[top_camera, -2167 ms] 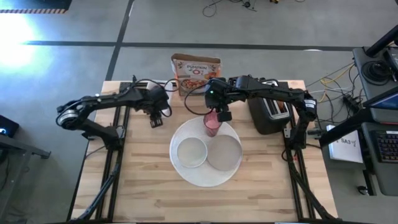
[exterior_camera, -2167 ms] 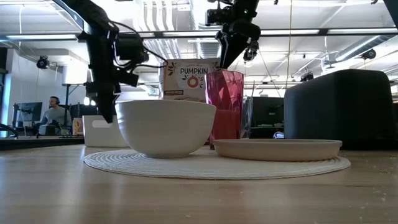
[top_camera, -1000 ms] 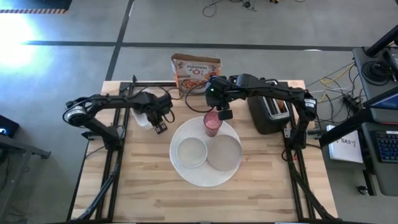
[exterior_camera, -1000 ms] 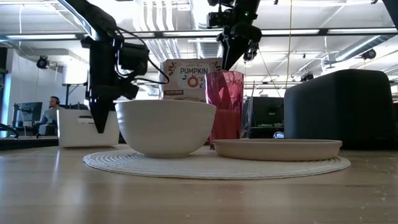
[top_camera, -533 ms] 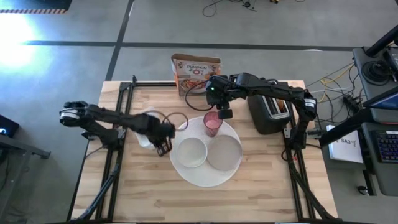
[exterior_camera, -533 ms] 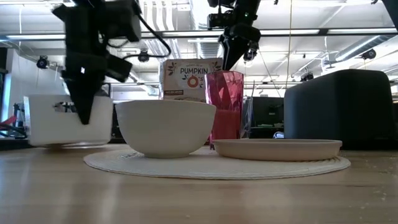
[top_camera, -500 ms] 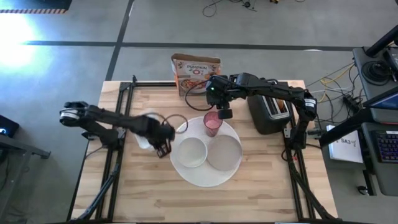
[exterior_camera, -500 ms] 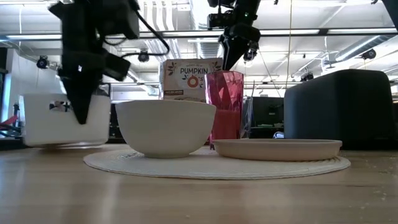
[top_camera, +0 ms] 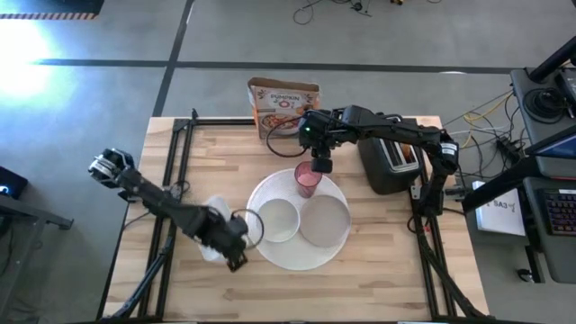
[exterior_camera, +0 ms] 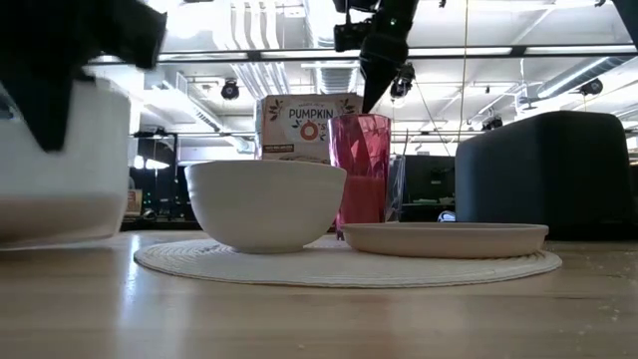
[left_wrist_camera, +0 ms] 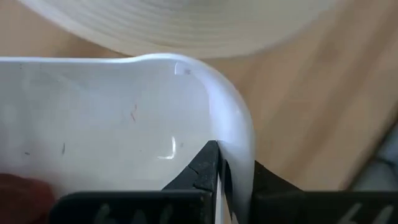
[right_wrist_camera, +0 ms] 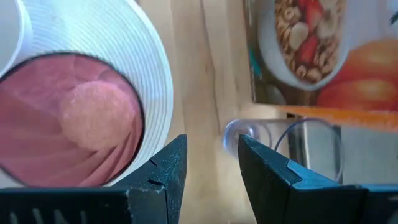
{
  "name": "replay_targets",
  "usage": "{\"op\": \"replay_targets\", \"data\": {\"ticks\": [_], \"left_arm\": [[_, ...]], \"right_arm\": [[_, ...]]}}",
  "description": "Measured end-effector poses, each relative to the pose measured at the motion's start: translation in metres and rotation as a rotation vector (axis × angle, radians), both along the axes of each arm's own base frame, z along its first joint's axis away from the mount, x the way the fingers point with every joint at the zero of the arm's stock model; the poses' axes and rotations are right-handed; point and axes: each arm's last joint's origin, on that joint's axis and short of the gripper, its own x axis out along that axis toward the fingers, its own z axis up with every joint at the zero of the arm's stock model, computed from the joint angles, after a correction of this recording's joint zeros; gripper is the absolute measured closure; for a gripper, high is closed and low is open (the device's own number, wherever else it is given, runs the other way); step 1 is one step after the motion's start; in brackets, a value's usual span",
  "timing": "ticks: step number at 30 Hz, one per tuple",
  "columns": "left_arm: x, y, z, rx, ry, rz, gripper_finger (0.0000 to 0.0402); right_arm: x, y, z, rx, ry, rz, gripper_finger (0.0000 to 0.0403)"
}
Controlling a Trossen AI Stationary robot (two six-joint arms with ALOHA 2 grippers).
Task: Arrange a breakfast setting
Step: Move the white bin to the bottom right of the table
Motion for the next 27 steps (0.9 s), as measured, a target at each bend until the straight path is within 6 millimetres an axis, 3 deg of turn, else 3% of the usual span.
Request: {"op": "replay_targets", "data": {"ticks": [7, 15, 27], "left_arm": [[0.018, -0.058, 0.003, -0.027, -0.007, -0.100, 0.0401], [0.044, -0.126, 0.009, -0.007, 0.010, -0.567, 0.0401], [0.054, -0.183, 0.039, 0.035, 0.132, -0.942, 0.0401]], "right_arm": [[-0.008, 0.006, -0.004, 0.047, 0.088, -0.043, 0.0271], [-0.011, 0.017, -0.005, 0.068, 0.148, -0.029, 0.0273], [-0.009, 0.025, -0.005, 0.065, 0.147, -0.006, 0.0275]]}}
